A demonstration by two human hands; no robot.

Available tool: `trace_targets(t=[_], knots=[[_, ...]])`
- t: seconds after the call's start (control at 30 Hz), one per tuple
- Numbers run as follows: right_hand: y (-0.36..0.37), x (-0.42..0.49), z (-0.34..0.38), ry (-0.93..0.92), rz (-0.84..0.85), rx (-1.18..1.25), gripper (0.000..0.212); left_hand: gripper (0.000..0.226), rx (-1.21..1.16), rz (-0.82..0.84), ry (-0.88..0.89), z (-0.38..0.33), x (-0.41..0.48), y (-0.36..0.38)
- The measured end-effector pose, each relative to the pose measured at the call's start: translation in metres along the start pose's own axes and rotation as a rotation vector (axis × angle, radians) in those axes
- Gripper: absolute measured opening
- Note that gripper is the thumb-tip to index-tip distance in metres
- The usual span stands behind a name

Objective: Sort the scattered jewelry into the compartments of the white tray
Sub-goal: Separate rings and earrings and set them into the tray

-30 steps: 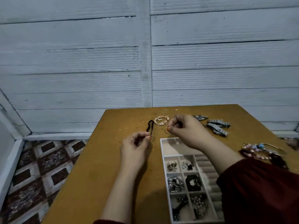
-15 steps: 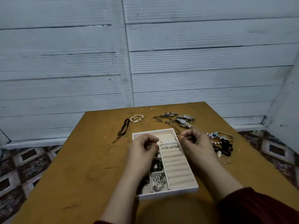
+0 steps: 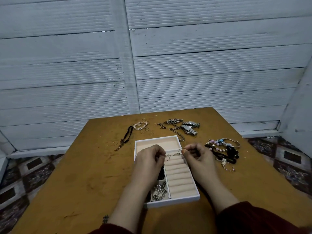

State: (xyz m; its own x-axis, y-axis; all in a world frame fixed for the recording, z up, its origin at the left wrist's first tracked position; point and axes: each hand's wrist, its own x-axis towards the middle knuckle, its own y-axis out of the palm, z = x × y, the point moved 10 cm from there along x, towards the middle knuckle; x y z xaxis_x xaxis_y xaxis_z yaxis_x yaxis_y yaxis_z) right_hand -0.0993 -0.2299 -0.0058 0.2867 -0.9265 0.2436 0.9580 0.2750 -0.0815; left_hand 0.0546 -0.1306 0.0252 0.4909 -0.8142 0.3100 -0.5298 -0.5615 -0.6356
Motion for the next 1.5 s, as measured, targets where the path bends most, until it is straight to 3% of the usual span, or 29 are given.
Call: trace_targets(t=[0.43,1.03,1.13,1.3,1.4,1.5], knots=[[-0.001,0.002,-0.009,-0.010,0.009,-0.034,0.014,0.015,0.321,0.092,0.149,-0.013,0.009,0.018],[-0.003,0.001,-0.008,-0.014,-0.006,-0.021,0.015,0.022,0.395,0.145,0.142,-0.017,0.010,0.021],[-0.003,0.000,-0.006,-0.020,0.000,-0.031,0.013,0.016,0.321,0.085,0.137,-0.016,0.010,0.015],[-0.003,0.001,-0.009,-0.011,0.006,-0.053,0.017,0.012,0.111,-0.184,-0.006,0.014,0.008,-0.031],[-0.002,0.001,-0.011,-0.011,0.016,-0.086,0.017,0.021,0.176,-0.262,-0.109,0.045,0.004,-0.056],[-0.001,0.000,-0.007,-0.019,0.022,-0.115,0.017,0.030,0.350,-0.220,-0.218,0.075,-0.004,-0.068]])
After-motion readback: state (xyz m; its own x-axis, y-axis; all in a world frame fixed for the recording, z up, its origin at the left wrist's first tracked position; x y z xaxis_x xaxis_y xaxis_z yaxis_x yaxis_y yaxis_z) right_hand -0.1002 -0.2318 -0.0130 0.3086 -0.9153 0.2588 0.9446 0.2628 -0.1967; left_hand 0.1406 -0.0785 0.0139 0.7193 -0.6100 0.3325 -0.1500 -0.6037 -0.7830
